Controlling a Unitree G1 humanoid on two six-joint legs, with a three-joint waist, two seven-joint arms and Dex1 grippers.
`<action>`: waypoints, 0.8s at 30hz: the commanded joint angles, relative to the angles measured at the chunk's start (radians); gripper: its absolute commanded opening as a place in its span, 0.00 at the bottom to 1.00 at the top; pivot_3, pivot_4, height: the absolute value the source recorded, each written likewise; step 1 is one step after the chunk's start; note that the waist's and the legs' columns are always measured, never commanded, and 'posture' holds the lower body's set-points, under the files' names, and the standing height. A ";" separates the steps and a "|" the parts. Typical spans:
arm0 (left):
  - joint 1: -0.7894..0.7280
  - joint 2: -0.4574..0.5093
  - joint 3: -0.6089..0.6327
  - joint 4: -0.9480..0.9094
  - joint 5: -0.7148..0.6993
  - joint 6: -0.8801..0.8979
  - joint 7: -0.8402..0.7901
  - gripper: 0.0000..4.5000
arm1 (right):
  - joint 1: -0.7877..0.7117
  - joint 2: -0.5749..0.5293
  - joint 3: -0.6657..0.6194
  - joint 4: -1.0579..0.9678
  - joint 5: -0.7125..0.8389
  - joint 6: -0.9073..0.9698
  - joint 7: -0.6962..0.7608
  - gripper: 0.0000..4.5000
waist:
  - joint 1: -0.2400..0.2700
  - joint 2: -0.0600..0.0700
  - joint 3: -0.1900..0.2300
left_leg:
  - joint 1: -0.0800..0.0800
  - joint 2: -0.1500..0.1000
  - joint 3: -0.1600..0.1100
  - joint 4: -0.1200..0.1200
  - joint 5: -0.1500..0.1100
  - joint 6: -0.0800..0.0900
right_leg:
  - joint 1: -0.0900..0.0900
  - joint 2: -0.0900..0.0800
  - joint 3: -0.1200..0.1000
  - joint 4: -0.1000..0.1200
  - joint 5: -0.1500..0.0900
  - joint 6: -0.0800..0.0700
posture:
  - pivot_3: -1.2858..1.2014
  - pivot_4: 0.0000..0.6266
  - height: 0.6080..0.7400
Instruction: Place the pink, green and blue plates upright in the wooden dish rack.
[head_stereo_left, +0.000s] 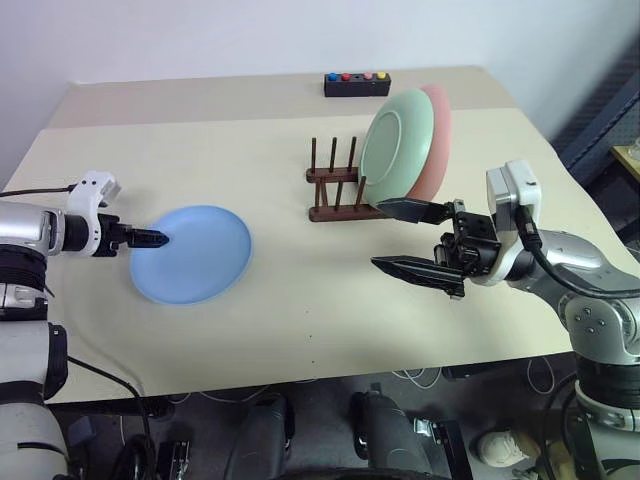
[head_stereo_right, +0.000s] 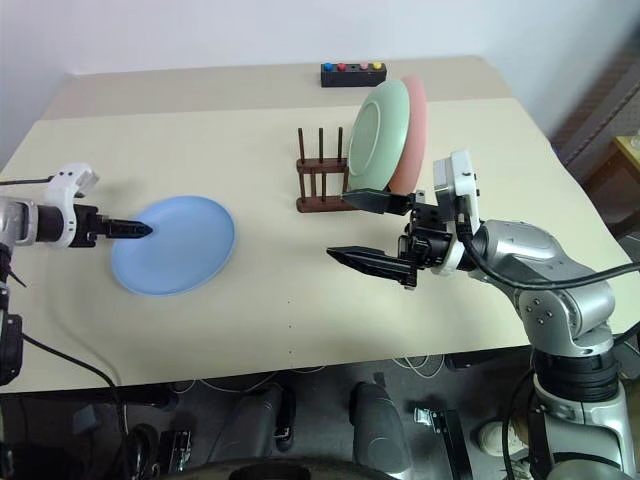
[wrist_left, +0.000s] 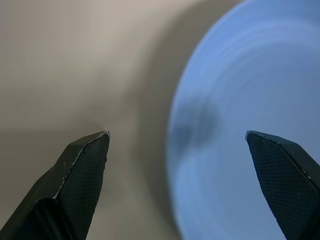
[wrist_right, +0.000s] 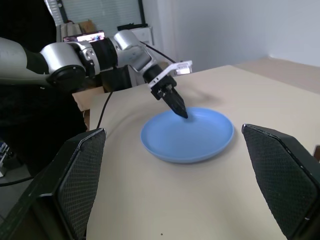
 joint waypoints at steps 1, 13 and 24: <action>-0.044 0.009 0.005 0.012 0.026 -0.016 -0.006 1.00 | 0.001 -0.006 -0.017 -0.036 0.017 -0.006 -0.006 0.99 | 0.001 -0.001 0.000 | 0.000 0.000 0.000 0.000 0.000 0.000 | 0.000 0.000 0.000 0.000 0.000 0.000 | 0.52 0.24 1.00; -0.048 -0.003 0.008 0.061 0.057 -0.007 -0.030 0.59 | -0.009 0.000 -0.001 -0.025 0.002 -0.017 -0.004 1.00 | -0.001 -0.001 0.000 | 0.000 0.000 0.000 0.000 0.000 0.000 | 0.000 0.000 0.000 0.000 0.000 0.000 | 0.52 0.24 1.00; -0.047 -0.020 0.019 0.068 0.065 0.003 -0.027 0.00 | -0.007 -0.003 0.008 -0.023 -0.027 -0.035 -0.004 1.00 | 0.001 -0.001 -0.001 | 0.000 0.000 0.000 0.001 0.000 0.000 | 0.001 0.000 0.000 0.001 0.000 0.000 | 0.52 0.24 1.00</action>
